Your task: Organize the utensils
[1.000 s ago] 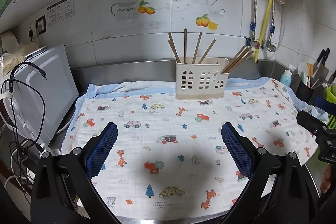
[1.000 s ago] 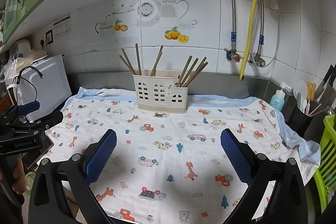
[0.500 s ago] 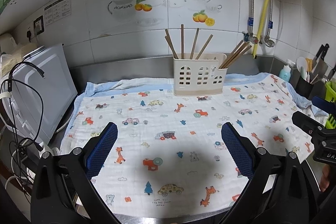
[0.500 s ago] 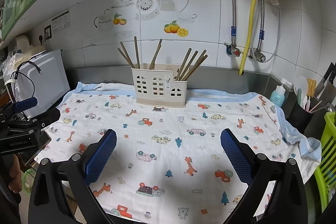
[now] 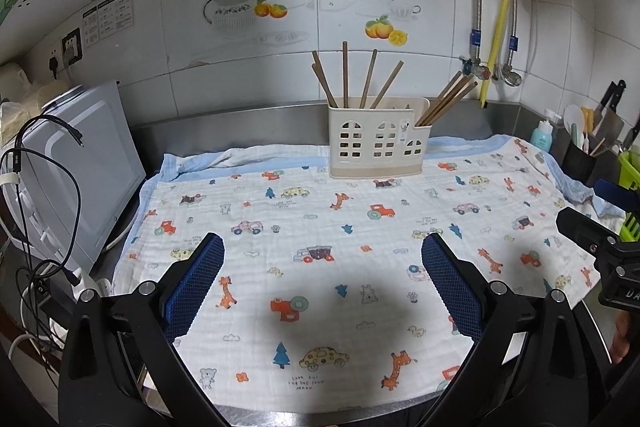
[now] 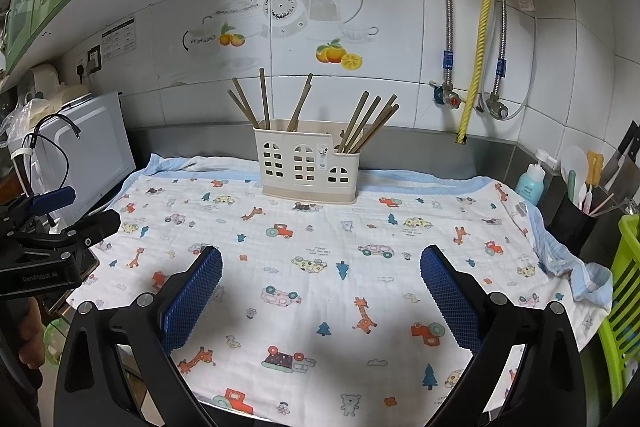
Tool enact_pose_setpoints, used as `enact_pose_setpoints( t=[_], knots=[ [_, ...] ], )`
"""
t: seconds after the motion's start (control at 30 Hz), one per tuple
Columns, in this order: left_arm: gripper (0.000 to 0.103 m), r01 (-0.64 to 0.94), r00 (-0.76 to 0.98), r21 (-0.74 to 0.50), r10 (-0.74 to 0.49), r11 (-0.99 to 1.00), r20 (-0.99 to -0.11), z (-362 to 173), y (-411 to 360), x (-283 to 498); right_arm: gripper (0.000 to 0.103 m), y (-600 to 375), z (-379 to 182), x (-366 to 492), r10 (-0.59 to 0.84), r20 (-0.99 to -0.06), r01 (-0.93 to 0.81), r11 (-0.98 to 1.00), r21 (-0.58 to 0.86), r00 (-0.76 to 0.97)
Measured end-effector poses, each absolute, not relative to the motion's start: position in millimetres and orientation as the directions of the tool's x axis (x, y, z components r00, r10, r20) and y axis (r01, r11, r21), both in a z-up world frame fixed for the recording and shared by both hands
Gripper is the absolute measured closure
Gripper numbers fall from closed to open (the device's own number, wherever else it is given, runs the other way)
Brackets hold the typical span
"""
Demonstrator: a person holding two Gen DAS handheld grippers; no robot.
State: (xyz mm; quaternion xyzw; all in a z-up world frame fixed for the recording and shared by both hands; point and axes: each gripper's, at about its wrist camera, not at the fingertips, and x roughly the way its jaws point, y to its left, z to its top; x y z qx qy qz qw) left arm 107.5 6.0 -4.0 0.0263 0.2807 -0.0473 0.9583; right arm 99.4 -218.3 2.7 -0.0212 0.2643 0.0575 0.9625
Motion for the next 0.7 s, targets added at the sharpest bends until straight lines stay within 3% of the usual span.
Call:
enact_pose_setpoints(
  t=[0.7],
  knots=[
    [0.005,0.107,0.833,0.029,-0.074,0.994,-0.548,-6.7,4.8,107.8,0.007,-214.5,1.0,100.0,0.106,-0.517,-0.133,0.991,-0.015,0.849]
  ],
)
